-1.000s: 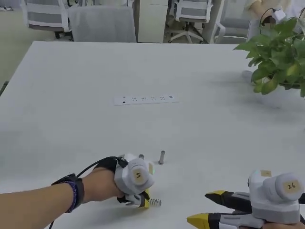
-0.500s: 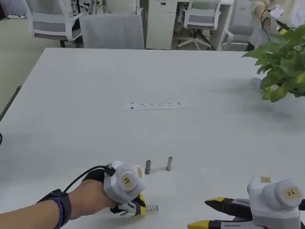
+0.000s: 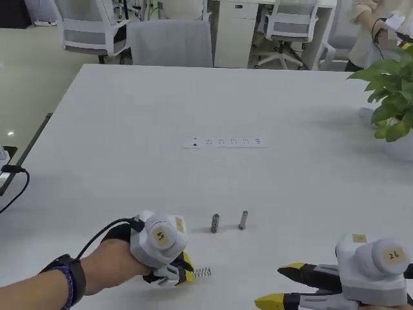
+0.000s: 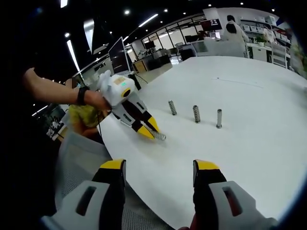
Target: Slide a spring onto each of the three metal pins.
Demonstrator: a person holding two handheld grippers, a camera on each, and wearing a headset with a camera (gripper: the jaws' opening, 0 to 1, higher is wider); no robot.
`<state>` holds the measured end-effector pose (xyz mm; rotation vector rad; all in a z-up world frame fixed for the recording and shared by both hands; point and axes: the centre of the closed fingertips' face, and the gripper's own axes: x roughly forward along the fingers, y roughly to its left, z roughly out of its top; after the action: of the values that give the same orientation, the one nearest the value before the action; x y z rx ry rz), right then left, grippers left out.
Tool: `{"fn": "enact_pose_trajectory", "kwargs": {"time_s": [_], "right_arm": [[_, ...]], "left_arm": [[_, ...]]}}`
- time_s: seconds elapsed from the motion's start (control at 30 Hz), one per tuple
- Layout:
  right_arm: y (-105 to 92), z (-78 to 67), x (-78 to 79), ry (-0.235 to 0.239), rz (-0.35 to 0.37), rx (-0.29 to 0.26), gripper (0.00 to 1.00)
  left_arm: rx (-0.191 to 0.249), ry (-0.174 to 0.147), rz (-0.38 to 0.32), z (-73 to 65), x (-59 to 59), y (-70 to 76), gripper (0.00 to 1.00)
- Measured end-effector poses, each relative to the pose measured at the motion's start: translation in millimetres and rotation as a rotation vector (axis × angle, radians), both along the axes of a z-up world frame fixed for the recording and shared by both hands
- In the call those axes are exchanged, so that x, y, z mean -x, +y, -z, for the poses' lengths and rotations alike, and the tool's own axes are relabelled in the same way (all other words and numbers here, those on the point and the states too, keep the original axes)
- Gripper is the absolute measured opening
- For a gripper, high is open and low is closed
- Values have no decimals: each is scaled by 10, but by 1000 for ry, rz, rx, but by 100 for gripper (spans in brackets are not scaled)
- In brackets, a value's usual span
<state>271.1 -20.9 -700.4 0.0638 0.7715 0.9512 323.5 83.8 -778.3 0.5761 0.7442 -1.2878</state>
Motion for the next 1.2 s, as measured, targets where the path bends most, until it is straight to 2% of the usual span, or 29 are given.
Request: {"fn": "enact_pose_trajectory", "kwargs": {"time_s": [0.67,0.93,1.2], "right_arm": [[319,-51,-43,-10,-92,-19,50],[462,-56,-46,-8,-129,-36,47],[597,-59,-54,-10,-169,-42,45]], "left_arm": [[73,-40,-102,-312,30,261,2],[102,-52,-119,-417,97,292,2],[123,-64,-112,-507,178,252,2]]}}
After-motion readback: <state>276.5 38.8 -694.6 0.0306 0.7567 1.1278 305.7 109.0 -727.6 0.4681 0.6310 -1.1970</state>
